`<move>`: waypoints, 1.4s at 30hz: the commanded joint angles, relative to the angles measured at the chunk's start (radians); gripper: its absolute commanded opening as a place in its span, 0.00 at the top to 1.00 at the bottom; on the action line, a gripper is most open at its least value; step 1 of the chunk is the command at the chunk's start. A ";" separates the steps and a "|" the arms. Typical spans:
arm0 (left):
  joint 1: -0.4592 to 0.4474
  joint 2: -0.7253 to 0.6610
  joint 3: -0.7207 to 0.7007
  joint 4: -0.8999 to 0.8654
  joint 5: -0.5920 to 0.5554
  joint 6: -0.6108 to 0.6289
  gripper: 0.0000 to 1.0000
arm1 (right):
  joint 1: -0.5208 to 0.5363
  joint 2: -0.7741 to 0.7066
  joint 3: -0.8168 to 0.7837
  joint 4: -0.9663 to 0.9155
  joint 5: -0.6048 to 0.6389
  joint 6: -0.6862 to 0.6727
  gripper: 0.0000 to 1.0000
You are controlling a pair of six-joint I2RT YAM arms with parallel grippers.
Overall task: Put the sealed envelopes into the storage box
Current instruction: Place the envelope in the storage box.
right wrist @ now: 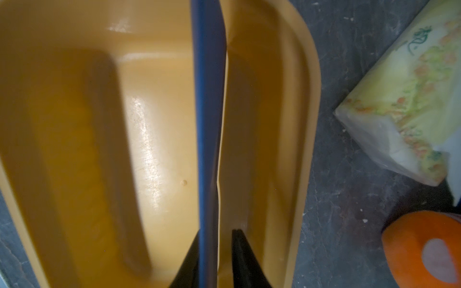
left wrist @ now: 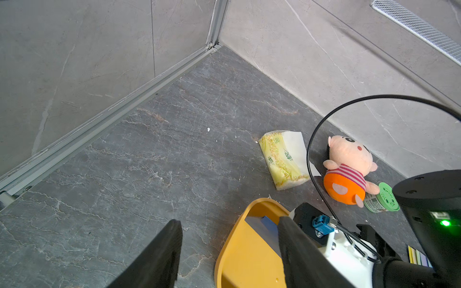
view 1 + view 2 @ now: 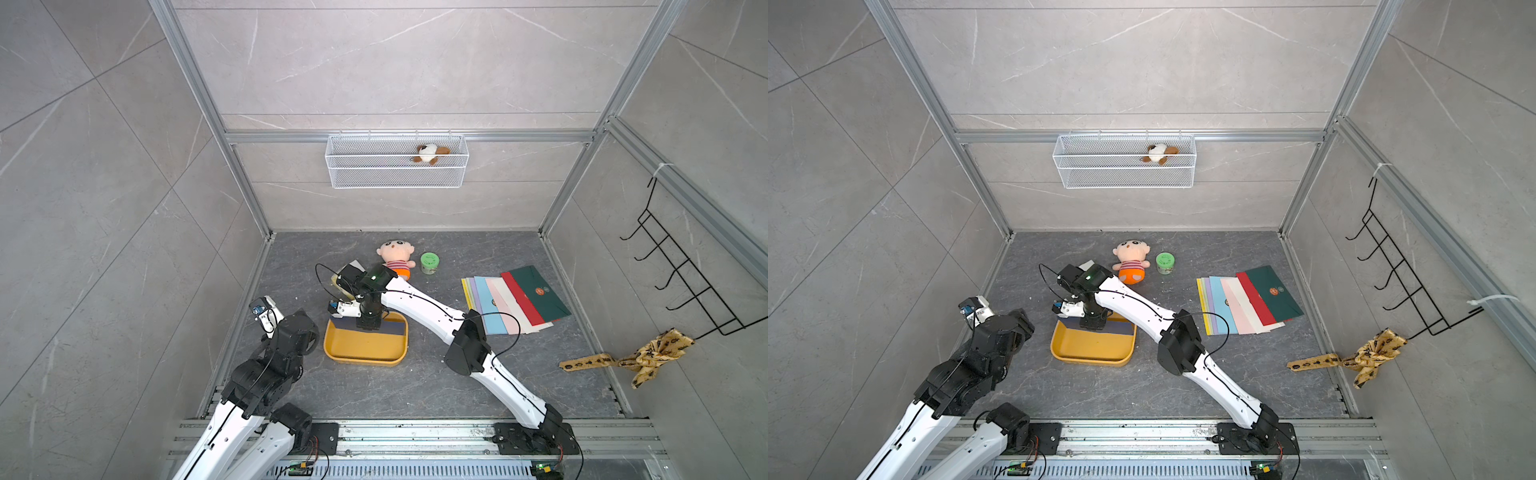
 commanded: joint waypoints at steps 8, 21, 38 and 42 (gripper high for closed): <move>-0.001 0.000 -0.001 0.026 0.007 0.026 0.34 | 0.002 -0.002 -0.015 0.040 0.061 0.025 0.58; 0.000 0.005 -0.003 0.033 0.025 0.032 0.33 | -0.010 -0.067 0.014 0.072 0.066 0.074 0.45; -0.001 0.002 -0.008 0.040 0.050 0.030 0.32 | -0.024 -0.143 -0.001 0.083 0.061 0.110 0.38; -0.001 0.002 -0.007 0.040 0.060 0.033 0.32 | -0.032 -0.144 -0.007 0.082 0.054 0.111 0.38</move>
